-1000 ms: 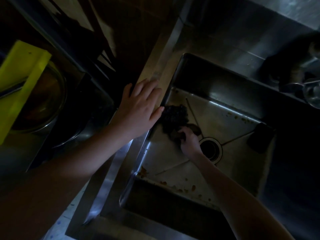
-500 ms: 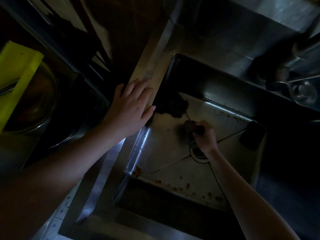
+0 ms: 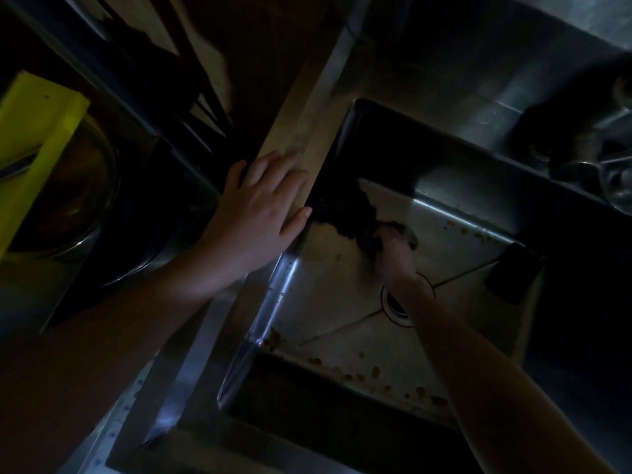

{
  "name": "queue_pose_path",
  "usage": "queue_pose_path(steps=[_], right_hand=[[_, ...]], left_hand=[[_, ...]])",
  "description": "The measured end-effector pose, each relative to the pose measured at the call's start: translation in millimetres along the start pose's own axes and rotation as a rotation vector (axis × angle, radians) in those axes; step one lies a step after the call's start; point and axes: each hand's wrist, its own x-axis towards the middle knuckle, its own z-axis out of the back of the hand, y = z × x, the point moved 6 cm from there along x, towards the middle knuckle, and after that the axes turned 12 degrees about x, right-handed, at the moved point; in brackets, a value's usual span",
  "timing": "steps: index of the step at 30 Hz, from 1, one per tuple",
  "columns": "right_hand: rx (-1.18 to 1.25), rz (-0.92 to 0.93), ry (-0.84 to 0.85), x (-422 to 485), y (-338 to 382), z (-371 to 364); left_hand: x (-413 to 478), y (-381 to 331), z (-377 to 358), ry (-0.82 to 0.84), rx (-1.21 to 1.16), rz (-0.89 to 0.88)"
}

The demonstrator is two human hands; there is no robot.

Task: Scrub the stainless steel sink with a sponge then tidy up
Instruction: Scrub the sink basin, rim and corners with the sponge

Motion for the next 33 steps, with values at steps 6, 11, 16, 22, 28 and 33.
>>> queue_pose_path(steps=[6,11,16,22,28,33], right_hand=[[-0.005,-0.046,-0.013,-55.1,-4.3,-23.1],[0.042,-0.007,0.048,-77.7,-2.6,-42.8],[0.096,-0.160,-0.157,-38.4,-15.4,-9.8],[0.194,-0.043,-0.110,0.1,5.8,-12.0],[0.415,0.029,-0.088,16.6,33.4,-24.1],[0.415,0.145,-0.120,30.5,60.0,-20.3]], left_hand=[[0.6,0.1,-0.7,0.042,0.000,0.007],[0.4,-0.7,-1.0,0.041,0.003,-0.003],[0.4,-0.2,-0.5,0.020,0.004,0.003],[1.0,-1.2,3.0,0.026,0.012,0.000],[0.3,-1.0,2.9,0.005,0.014,-0.003],[0.6,-1.1,2.6,-0.003,0.011,-0.002]])
